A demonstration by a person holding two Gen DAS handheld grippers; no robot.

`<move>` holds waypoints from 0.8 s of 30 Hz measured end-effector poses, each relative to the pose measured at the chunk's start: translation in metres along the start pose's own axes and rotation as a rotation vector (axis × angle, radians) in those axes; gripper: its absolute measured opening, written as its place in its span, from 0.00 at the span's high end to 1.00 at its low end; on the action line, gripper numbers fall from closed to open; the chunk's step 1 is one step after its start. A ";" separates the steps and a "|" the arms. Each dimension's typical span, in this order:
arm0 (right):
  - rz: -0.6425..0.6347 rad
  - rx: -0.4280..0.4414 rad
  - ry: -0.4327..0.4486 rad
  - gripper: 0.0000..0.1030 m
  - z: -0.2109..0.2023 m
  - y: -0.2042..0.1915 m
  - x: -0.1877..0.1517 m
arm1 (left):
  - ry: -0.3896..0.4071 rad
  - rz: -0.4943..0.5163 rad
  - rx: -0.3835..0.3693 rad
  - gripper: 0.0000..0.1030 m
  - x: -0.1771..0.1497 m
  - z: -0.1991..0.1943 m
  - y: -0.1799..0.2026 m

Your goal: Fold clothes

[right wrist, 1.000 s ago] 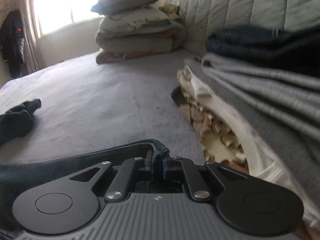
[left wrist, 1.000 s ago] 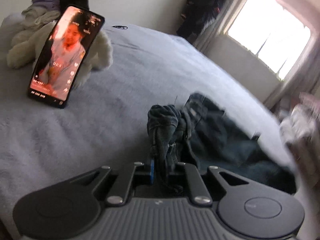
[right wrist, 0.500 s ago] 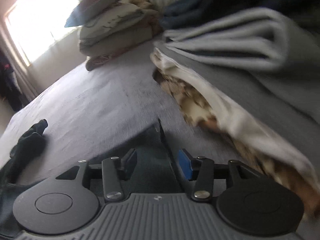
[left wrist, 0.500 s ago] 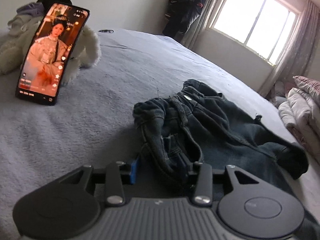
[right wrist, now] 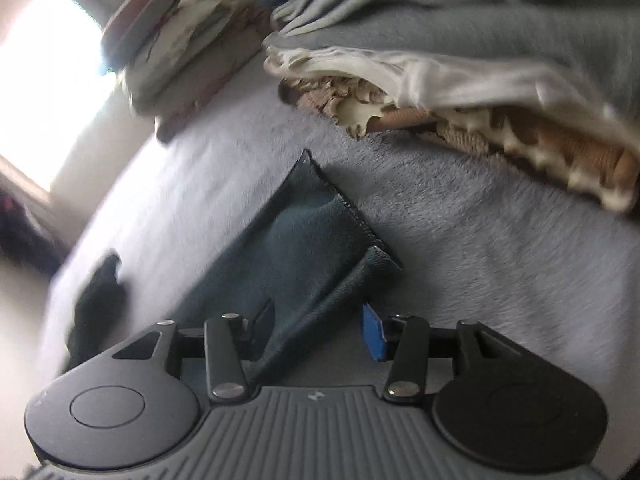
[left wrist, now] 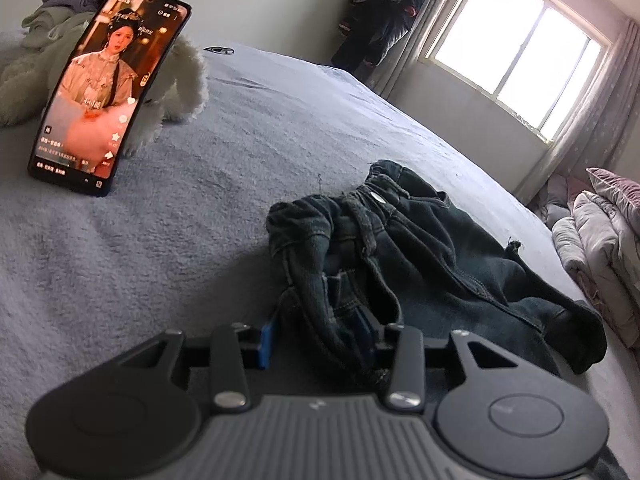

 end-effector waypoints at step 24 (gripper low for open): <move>-0.480 -0.314 0.283 0.55 -0.029 -0.021 -0.024 | 0.035 0.157 0.091 0.30 0.007 -0.034 -0.012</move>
Point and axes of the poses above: each gripper's, at about its wrist camera, not at the fingertips, and z roughly the way its jaws point, y to its right, x to its top, the point moved 3 cm from there along z, roughly the way its jaws point, and after that the axes turned 10 degrees about y, right-handed, at the moved point
